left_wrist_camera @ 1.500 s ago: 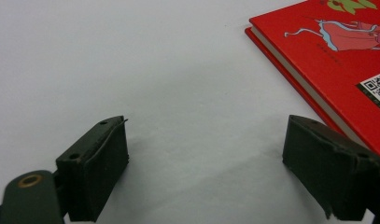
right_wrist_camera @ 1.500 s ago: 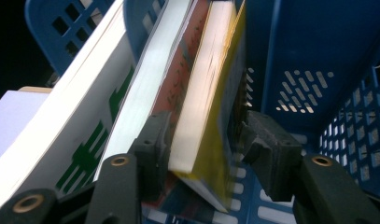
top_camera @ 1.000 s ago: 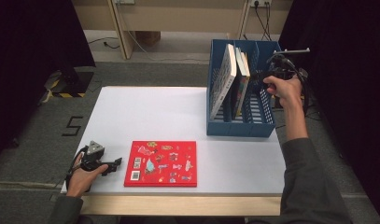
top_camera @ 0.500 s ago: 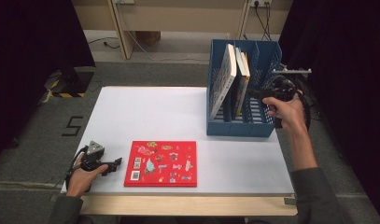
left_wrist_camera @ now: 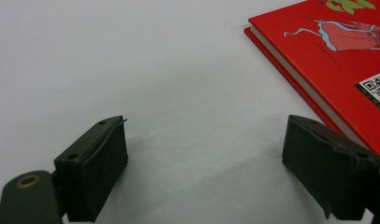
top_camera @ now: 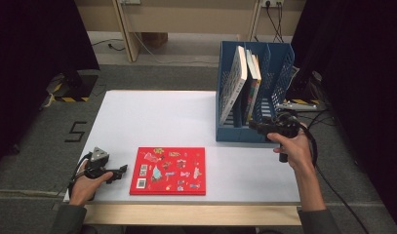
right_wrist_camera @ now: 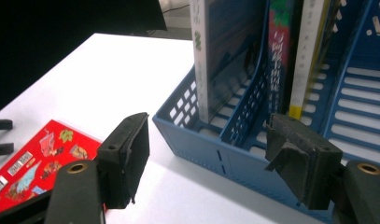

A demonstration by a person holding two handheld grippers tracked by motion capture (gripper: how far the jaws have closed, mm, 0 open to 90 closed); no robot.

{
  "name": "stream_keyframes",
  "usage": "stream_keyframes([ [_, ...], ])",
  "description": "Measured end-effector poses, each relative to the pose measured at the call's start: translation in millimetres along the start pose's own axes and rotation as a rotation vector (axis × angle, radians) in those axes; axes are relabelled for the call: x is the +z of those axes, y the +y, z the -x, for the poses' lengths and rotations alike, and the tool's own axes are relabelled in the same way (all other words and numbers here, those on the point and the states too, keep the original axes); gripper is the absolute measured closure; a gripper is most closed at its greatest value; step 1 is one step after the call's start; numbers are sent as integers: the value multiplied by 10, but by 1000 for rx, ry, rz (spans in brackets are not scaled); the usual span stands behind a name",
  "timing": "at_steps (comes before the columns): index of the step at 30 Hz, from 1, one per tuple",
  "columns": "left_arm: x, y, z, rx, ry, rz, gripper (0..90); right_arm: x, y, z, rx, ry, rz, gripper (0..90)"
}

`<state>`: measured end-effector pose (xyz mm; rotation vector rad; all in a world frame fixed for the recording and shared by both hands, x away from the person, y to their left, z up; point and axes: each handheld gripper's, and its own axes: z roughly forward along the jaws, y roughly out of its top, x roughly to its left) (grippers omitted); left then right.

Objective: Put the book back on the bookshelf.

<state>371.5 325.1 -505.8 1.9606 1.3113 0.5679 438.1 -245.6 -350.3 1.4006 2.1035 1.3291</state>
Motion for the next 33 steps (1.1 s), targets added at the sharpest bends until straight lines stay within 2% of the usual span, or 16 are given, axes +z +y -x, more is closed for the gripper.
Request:
stream_keyframes([
  [4, 0, 0, 0, 0, 1, 1, 131, 33, -138, -47, -9, 2, -19, 293],
  [8, -1, 0, 1, 1, 1, 0, 131, 69, -277, -85, 23, 41, 7, 297],
  [10, -2, -1, -1, 3, 0, -1, 131, 90, -318, -101, 28, 45, -23, 283],
  [12, -2, -1, -1, 3, 0, -1, 131, 90, -348, -118, 49, 54, -13, 283],
  [17, -2, 0, -1, 3, 0, -1, 131, 168, -448, -174, 21, 55, -50, 280],
  [26, -3, -1, 0, 3, 0, -1, 131, 318, -604, -221, 28, 74, -93, 262],
  [33, -3, -1, 0, 3, 0, -1, 131, 431, -693, -282, 17, 98, -116, 190],
])
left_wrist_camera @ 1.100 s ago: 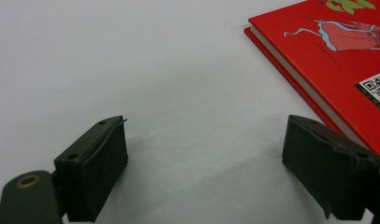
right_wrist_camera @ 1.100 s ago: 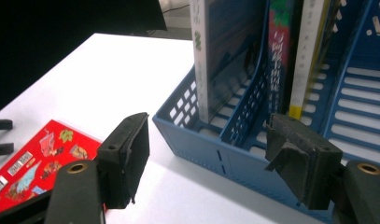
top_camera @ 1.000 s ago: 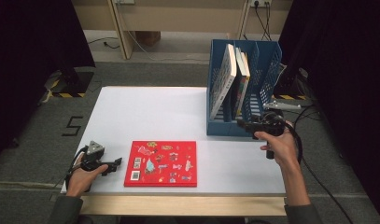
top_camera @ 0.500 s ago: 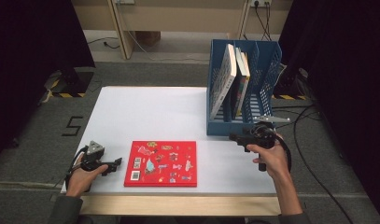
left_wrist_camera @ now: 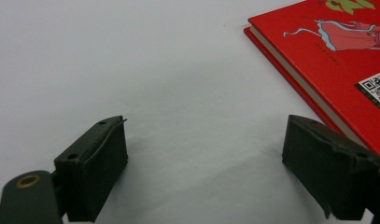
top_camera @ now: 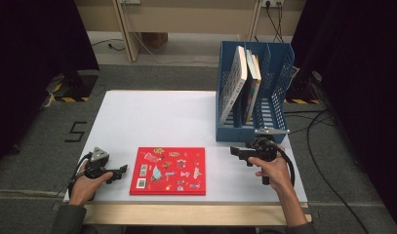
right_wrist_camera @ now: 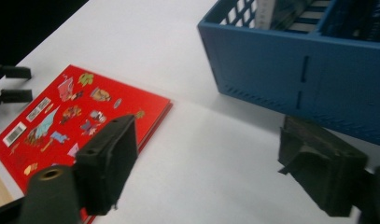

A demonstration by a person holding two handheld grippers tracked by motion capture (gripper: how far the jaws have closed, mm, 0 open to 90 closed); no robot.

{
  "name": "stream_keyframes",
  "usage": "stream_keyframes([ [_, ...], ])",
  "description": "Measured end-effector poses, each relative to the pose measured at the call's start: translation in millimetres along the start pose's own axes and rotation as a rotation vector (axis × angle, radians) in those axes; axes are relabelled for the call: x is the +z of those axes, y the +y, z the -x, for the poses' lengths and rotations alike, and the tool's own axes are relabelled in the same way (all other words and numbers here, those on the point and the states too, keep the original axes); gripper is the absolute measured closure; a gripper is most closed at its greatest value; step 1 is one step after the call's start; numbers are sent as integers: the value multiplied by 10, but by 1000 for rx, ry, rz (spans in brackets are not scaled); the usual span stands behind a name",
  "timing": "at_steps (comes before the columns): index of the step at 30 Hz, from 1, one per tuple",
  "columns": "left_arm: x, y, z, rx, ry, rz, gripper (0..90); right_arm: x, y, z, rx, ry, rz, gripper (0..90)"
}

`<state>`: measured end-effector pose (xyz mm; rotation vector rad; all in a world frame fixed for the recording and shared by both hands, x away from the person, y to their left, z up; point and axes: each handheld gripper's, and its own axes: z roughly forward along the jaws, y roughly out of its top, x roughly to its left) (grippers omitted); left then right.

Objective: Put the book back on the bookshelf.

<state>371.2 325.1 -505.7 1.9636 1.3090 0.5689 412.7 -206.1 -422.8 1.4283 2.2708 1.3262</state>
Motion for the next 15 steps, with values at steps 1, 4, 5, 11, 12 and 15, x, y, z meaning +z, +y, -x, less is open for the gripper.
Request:
stream_keyframes([
  [1, 0, 0, 0, 0, 0, 0, 131, 15, -9, -7, 0, 3, -3, 179],
  [4, 0, 0, -1, 0, -1, 0, 131, 55, -38, -33, -5, 18, -14, 172],
  [5, 0, 0, 0, 0, 0, 0, 131, 69, -46, -44, -8, 17, -18, 171],
  [11, 0, 0, 0, 1, 0, -1, 131, 180, -113, -105, -20, 31, -57, 171],
  [12, 0, 0, 0, 1, 0, -1, 131, 197, -123, -112, -19, 28, -62, 171],
  [15, 0, 0, 0, 0, 0, -1, 131, 238, -146, -130, -24, 32, -76, 178],
])
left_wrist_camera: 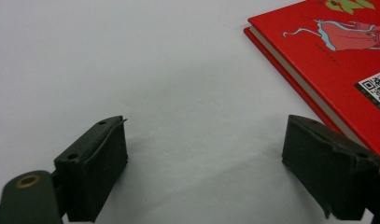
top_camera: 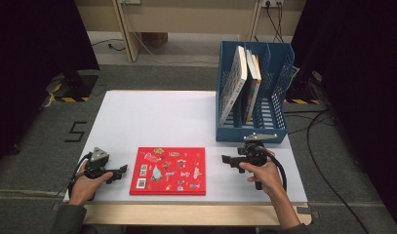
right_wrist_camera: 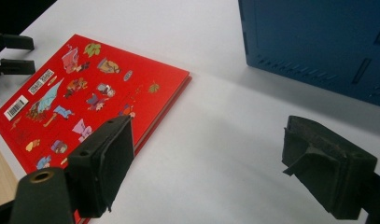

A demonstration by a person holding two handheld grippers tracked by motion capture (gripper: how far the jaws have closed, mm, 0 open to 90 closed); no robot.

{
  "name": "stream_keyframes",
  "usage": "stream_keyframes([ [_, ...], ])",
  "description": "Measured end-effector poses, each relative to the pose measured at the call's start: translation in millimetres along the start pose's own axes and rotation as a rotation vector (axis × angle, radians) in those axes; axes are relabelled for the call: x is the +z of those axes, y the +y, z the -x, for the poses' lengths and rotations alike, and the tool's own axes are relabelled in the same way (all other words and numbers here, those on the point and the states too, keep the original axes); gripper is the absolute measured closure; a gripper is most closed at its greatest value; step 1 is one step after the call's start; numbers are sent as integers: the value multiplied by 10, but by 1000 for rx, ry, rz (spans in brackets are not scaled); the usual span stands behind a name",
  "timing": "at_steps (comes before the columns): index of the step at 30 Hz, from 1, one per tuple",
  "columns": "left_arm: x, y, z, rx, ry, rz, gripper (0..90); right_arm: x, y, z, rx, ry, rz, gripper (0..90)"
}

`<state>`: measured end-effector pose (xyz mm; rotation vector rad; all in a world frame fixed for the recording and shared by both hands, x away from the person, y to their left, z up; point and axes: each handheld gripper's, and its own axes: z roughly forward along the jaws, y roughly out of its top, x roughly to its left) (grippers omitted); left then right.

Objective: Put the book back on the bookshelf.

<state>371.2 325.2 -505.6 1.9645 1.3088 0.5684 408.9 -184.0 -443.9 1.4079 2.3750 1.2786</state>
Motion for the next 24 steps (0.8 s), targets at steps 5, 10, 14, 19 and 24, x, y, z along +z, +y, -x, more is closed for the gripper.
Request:
stream_keyframes([
  [5, 0, 0, 0, 0, 0, 0, 131, 62, -31, -30, -3, 1, -21, 183],
  [10, -1, 0, -1, 0, -1, 0, 131, 127, -71, -60, -1, 15, -41, 192],
  [14, -1, 0, -1, 0, -2, 0, 131, 185, -107, -87, 1, 23, -57, 192],
  [19, -4, -1, 3, 2, -2, 0, 132, 235, -134, -143, -8, 32, -71, 193],
  [24, -6, -2, 3, 3, -6, -1, 132, 267, -159, -190, -9, 39, -83, 192],
])
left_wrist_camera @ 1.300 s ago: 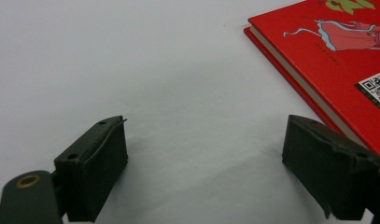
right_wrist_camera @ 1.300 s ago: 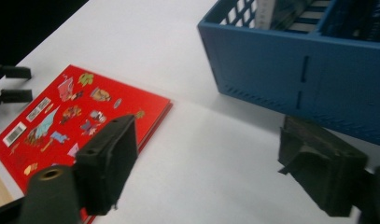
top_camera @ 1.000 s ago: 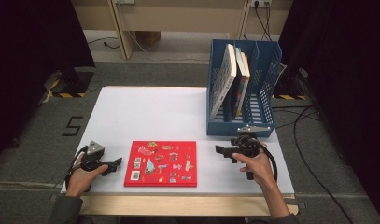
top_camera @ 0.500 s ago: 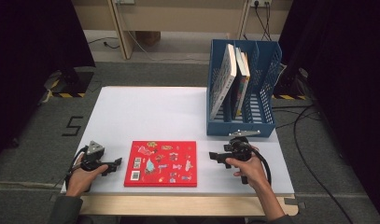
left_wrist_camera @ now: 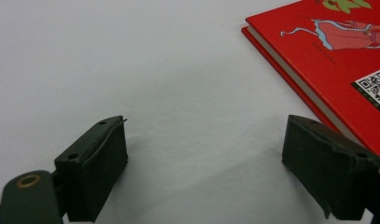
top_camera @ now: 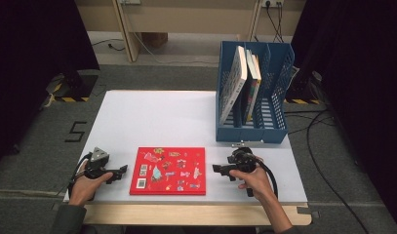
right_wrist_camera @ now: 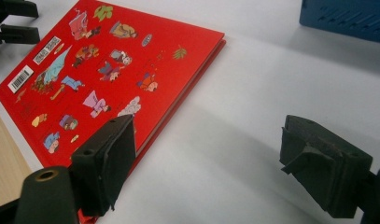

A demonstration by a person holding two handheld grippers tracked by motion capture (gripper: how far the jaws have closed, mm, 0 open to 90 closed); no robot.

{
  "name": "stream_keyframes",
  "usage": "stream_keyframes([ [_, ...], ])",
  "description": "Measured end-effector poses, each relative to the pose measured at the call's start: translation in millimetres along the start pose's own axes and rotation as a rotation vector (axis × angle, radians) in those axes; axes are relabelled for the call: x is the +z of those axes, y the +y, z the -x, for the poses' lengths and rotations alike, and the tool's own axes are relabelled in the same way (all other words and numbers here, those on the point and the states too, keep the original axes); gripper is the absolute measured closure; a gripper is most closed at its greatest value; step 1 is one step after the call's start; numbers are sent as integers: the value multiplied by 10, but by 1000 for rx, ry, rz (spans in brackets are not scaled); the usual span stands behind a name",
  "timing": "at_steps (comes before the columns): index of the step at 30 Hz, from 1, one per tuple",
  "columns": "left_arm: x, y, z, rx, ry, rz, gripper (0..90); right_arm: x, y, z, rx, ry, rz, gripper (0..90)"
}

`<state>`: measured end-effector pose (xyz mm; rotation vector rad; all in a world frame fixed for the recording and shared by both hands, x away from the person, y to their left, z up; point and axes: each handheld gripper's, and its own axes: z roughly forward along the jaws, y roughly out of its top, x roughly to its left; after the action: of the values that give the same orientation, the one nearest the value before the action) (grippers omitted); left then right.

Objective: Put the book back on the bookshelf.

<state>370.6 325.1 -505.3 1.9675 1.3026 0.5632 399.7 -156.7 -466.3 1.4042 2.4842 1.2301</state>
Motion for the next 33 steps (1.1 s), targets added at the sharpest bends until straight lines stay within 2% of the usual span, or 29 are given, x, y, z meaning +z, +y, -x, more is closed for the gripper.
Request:
stream_keyframes([
  [2, -9, 0, -4, -2, -11, -2, 134, 16, -7, -11, 1, 8, -3, 192],
  [5, -33, -2, -27, -46, -45, 6, 135, 36, -11, -33, 2, 10, -11, 191],
  [8, -49, -3, -20, -59, -49, 3, 146, 73, -15, -56, 8, 23, -15, 191],
  [15, -26, 27, 194, 6, -80, -27, 141, 202, -23, -128, 6, 45, -40, 192],
  [17, -27, 38, 253, 34, -58, -38, 151, 237, -18, -154, 9, 54, -42, 192],
  [22, -42, 50, 272, 27, -62, -52, 195, 304, -3, -210, 6, 66, -51, 194],
  [26, -50, 67, 356, 54, -110, -60, 261, 346, 14, -232, 14, 76, -52, 198],
  [29, -37, 83, 464, 87, -162, -71, 240, 373, 23, -248, 26, 78, -52, 199],
  [31, -25, 88, 520, 105, -175, -78, 182, 394, 26, -239, 33, 83, -51, 196],
  [33, -24, 93, 531, 109, -180, -83, 179, 395, 27, -226, 56, 79, -41, 197],
])
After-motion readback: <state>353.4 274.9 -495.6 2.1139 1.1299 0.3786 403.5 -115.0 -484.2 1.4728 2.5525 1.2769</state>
